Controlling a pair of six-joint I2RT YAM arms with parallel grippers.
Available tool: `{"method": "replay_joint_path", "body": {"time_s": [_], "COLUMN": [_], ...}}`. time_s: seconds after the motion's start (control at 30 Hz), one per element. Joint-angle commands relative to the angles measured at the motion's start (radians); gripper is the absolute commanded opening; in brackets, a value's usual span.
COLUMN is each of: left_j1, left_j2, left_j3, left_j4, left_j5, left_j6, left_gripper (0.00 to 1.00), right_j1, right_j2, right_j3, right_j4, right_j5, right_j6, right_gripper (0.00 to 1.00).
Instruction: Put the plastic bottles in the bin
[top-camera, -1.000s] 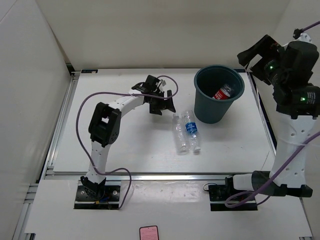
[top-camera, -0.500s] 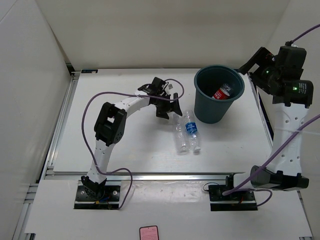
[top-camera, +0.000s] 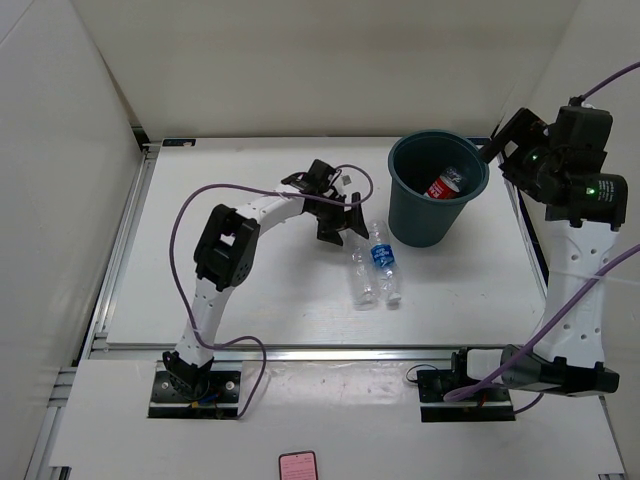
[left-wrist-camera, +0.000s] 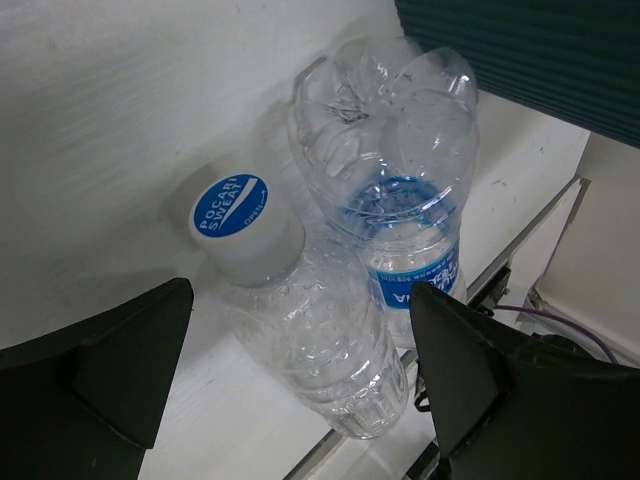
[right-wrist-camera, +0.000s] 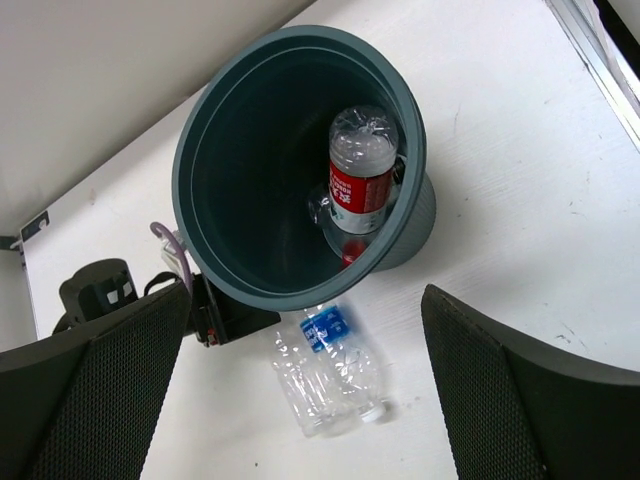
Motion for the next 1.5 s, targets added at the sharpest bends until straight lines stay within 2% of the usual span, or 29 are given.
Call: {"method": "replay_joint_path", "body": {"time_s": [0.0, 0.1, 0.27, 0.4, 0.43, 0.53, 0.7, 0.8, 0.83, 0.9, 0.97, 1.1, 1.23, 1.37, 1.47], "left_j1": [-0.019, -0.019, -0.019, 0.002, 0.011, 0.051, 0.144, 0.169, 0.169, 0.180, 0.180, 0.143, 0.056, -0.016, -0.039], "left_j2": [0.007, 0.018, 0.030, 0.004, -0.020, -0.091, -0.198, -0.222, -0.211, -0.191, -0.170, -0.169, -0.099, -0.055, 0.001], "left_j3": [0.039, 0.028, 0.018, -0.002, -0.002, -0.022, 0.063, 0.238, 0.364, 0.485, 0.610, 0.672, 0.777, 0.777, 0.789], "left_j4": [0.000, 0.000, 0.000, 0.000, 0.000, -0.020, -0.118, -0.216, -0.236, -0.247, -0.203, -0.037, 0.063, 0.233, 0.258], "left_j5": [0.059, 0.071, 0.122, 0.099, 0.099, 0.053, -0.059, -0.175, -0.191, -0.200, -0.188, -0.169, -0.188, -0.241, -0.241], "left_j6": [0.002, 0.002, 0.002, 0.002, -0.007, -0.017, -0.008, 0.041, 0.054, 0.063, 0.063, 0.051, 0.092, 0.149, 0.140], "left_gripper": [1.00, 1.00, 0.76, 0.64, 0.57, 0.53, 0.53, 0.53, 0.53, 0.53, 0.53, 0.54, 0.57, 0.61, 0.61], "right_j1": [-0.003, -0.003, -0.003, -0.003, -0.003, -0.003, -0.003, -0.003, -0.003, -0.003, -0.003, -0.003, -0.003, -0.003, -0.003], "right_j2": [-0.036, -0.036, -0.045, -0.045, -0.045, -0.045, -0.036, -0.036, -0.036, -0.036, -0.036, -0.016, -0.006, -0.006, -0.006], "right_j3": [-0.009, -0.018, -0.037, -0.037, -0.037, -0.046, -0.046, -0.037, -0.037, -0.037, -0.037, -0.015, 0.006, 0.026, 0.049], "right_j4": [0.004, 0.004, 0.004, 0.004, 0.004, 0.004, 0.004, 0.004, 0.004, 0.004, 0.004, 0.004, 0.004, 0.004, -0.005], "right_j5": [0.018, 0.018, 0.018, 0.018, 0.018, 0.027, 0.036, 0.063, 0.076, 0.097, 0.097, 0.097, 0.107, 0.107, 0.107], "right_j6": [-0.026, -0.026, -0.026, -0.026, -0.026, -0.017, -0.017, -0.017, -0.017, -0.017, -0.017, -0.017, -0.017, -0.017, -0.017], "right_gripper": [1.00, 1.00, 1.00, 1.00, 1.00, 1.00, 1.00, 1.00, 1.00, 1.00, 1.00, 1.00, 1.00, 1.00, 1.00]}}
